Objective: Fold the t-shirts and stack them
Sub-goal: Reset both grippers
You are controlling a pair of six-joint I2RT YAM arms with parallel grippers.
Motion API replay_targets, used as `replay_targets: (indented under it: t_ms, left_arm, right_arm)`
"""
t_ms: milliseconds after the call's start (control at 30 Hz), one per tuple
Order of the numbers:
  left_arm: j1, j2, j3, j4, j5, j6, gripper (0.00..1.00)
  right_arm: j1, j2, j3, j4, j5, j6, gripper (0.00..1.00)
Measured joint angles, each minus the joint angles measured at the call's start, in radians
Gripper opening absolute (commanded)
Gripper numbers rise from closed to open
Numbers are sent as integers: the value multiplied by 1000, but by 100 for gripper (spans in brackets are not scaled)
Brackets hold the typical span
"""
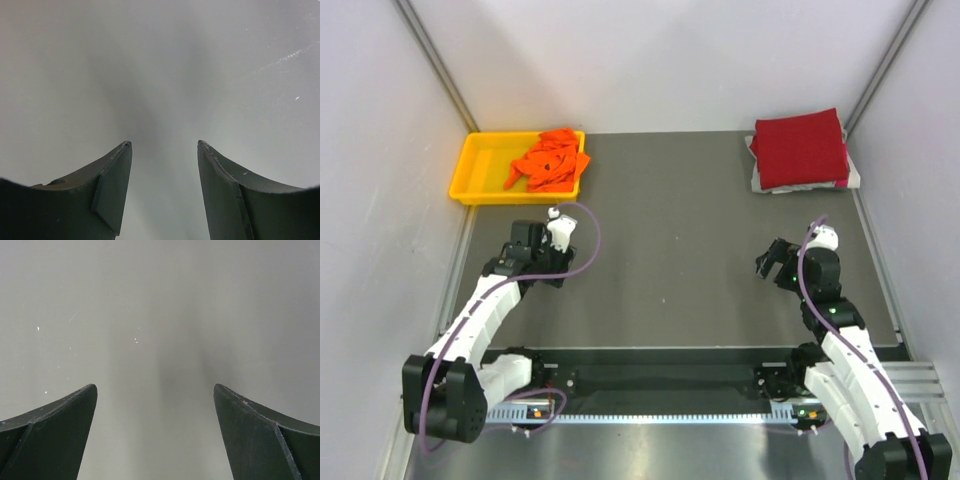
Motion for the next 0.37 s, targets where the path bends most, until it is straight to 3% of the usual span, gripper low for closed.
replay_targets:
  t_ms: [367]
  left_arm:
    - [0,0,0,2,-1,2,60]
  right_arm:
    - [0,3,0,9,0,0,100]
